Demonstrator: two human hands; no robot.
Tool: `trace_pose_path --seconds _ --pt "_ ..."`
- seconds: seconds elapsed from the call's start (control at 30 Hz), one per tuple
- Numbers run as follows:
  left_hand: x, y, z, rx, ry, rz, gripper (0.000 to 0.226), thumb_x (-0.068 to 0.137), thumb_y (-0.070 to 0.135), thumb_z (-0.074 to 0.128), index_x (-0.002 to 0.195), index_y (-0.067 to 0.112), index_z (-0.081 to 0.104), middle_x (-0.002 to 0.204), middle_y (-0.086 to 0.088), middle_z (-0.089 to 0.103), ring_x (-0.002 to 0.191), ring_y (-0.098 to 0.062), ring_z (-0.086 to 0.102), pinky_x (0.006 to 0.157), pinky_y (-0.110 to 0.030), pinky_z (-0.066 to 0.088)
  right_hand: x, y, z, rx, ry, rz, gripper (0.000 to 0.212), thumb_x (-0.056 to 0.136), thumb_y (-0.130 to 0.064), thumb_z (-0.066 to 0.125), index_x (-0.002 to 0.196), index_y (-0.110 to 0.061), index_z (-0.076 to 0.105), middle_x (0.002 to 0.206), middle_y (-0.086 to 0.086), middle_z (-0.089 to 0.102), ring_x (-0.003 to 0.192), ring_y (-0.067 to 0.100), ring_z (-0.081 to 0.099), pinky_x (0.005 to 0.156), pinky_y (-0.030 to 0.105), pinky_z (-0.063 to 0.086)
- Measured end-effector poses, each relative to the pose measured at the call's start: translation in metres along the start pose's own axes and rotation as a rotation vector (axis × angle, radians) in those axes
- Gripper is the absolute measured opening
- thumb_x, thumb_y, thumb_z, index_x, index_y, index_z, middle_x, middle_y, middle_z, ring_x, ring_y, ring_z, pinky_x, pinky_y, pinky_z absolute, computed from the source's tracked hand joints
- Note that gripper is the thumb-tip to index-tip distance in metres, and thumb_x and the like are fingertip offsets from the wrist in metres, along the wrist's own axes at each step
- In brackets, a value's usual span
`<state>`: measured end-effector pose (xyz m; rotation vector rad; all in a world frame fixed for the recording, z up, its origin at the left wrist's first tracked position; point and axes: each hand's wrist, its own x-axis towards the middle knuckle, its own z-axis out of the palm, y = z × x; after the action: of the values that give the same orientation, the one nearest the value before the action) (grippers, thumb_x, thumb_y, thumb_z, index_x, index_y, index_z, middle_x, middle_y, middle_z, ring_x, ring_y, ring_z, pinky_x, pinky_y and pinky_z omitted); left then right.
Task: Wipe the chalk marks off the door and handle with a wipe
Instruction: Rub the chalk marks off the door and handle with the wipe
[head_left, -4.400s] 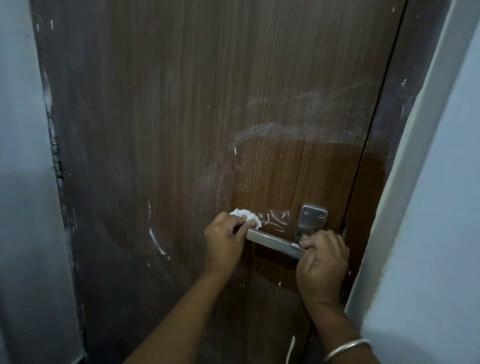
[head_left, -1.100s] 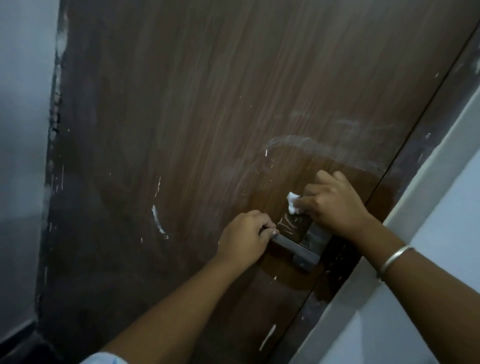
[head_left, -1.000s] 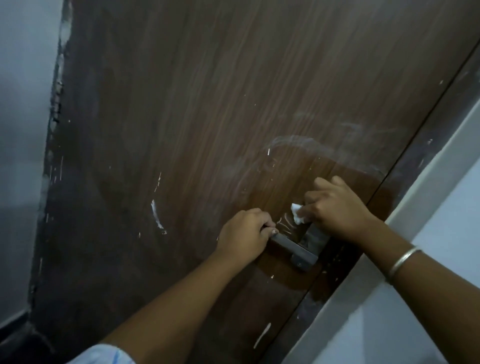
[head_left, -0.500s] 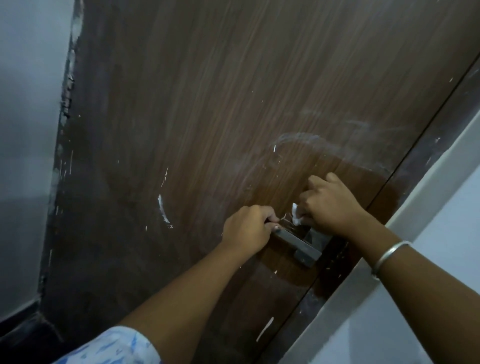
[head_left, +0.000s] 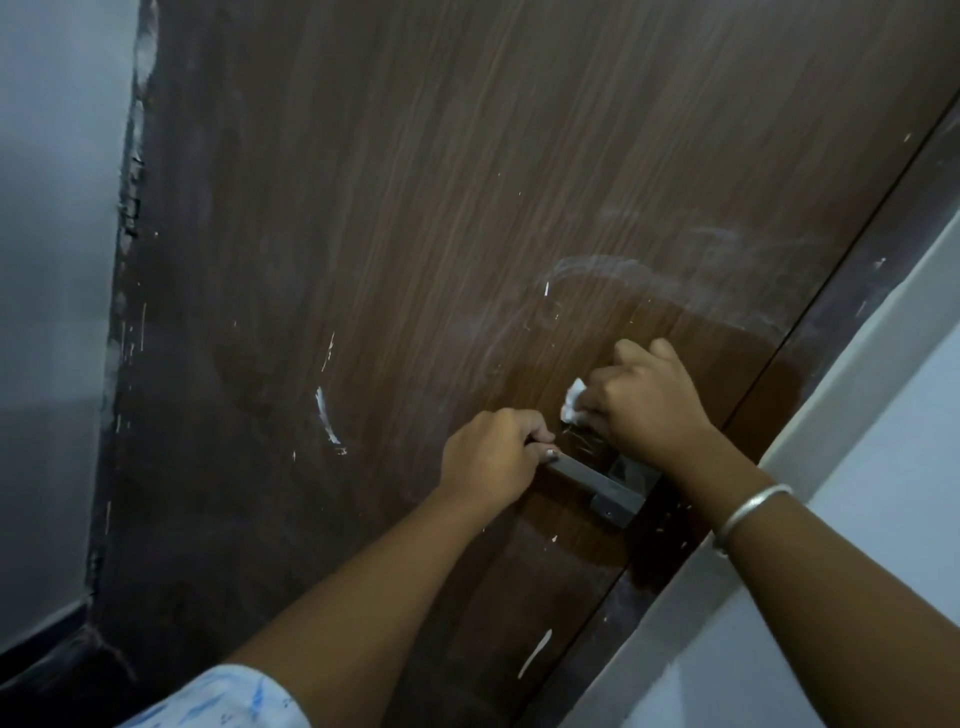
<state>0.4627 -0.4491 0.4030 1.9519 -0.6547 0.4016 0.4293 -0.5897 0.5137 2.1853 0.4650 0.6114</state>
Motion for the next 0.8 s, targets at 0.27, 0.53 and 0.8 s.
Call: trace_pose_path --seconds 0.27,0.53,0.8 --pt "0.000 -0.006 0.000 0.003 0.008 0.005 0.002 0.082 0.036 0.064 0.081 0.037 0.063 0.083 0.015 0.068 0.066 0.003 0.057 0.053 -0.022 0.038 -0.004 -0.003 0.011 0.035 -0.127 -0.226 0.014 0.087 -0.033 0.053 0.085 -0.032 0.066 0.072 -0.012 0.053 0.086 0.015 0.041 0.067 0.033 0.013" --pt "0.000 -0.006 -0.001 0.017 -0.012 0.033 0.009 0.083 0.036 0.064 0.076 0.040 0.058 0.077 0.020 0.063 0.063 0.007 0.054 0.051 -0.018 0.032 0.000 0.002 0.000 0.027 0.065 -0.057 0.018 0.087 -0.041 0.056 0.088 -0.035 0.073 0.078 -0.013 0.068 0.080 0.015 0.047 0.068 0.031 0.019" --pt "0.001 -0.005 -0.002 -0.002 -0.014 0.017 0.005 0.083 0.033 0.064 0.081 0.037 0.063 0.082 0.020 0.065 0.064 0.003 0.054 0.054 -0.023 0.039 -0.027 -0.002 0.014 0.062 -0.032 -0.064 0.009 0.081 -0.037 0.062 0.078 -0.035 0.071 0.066 -0.012 0.063 0.075 0.015 0.047 0.065 0.031 0.022"
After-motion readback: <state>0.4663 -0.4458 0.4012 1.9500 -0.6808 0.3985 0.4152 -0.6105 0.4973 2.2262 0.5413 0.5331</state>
